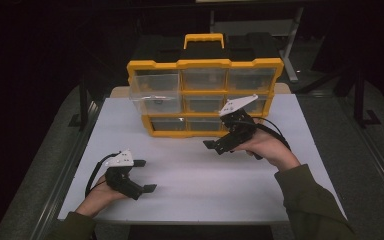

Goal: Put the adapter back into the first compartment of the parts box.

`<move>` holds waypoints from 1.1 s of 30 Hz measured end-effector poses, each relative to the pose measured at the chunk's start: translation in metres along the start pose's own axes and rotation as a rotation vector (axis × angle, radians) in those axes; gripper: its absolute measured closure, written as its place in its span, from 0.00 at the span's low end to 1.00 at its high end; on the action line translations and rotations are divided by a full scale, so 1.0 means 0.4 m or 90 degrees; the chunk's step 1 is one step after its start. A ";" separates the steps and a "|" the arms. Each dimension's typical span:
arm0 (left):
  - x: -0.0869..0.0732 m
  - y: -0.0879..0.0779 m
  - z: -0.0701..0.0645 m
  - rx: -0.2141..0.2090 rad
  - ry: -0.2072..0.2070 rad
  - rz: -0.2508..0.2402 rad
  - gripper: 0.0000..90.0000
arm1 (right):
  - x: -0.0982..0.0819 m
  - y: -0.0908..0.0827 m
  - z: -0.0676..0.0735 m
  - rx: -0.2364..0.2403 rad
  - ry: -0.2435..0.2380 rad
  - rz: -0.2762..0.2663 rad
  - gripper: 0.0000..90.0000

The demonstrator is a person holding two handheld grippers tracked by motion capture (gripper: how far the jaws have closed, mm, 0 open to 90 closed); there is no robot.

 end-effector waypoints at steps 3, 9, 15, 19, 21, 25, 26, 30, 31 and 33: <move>0.000 0.000 0.000 0.000 0.000 0.000 0.00 | -0.034 0.006 0.001 -0.007 0.003 -0.002 0.00; 0.000 0.000 0.000 -0.002 -0.001 -0.002 0.00 | -0.102 0.016 0.005 -0.005 0.024 -0.012 0.00; 0.000 0.000 -0.001 -0.003 -0.001 0.000 0.00 | -0.167 0.017 0.004 -0.008 0.047 -0.024 0.00; 0.000 0.000 -0.001 -0.003 0.000 0.000 0.00 | -0.205 0.010 0.001 -0.013 0.061 -0.036 0.00; -0.001 0.000 -0.001 -0.003 0.000 0.000 0.00 | -0.233 0.002 -0.002 -0.022 0.069 -0.039 0.00; -0.001 0.001 -0.003 -0.005 0.000 0.000 0.00 | -0.265 -0.010 -0.008 -0.033 0.074 -0.043 0.00; -0.001 0.001 -0.003 -0.005 0.000 0.000 0.00 | -0.265 -0.010 -0.008 -0.033 0.074 -0.043 0.00; -0.001 0.000 -0.001 -0.004 0.000 -0.001 0.00 | -0.298 -0.013 -0.010 -0.042 0.078 -0.033 0.00; -0.001 0.000 -0.001 -0.005 0.000 -0.001 0.00 | -0.305 -0.013 -0.009 -0.042 0.078 -0.029 0.00; -0.001 0.000 -0.002 -0.005 0.000 -0.002 0.00 | -0.319 -0.014 -0.009 -0.049 0.077 -0.025 0.00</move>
Point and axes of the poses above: each handheld gripper's, and its own axes: y roughly forward along the jaws, x roughly out of its top, z roughly to its left, the point moved 2 cm from there along y, roughly forward along the jaws, and after that the axes turned 5 degrees about -z, right-handed, at the moved point
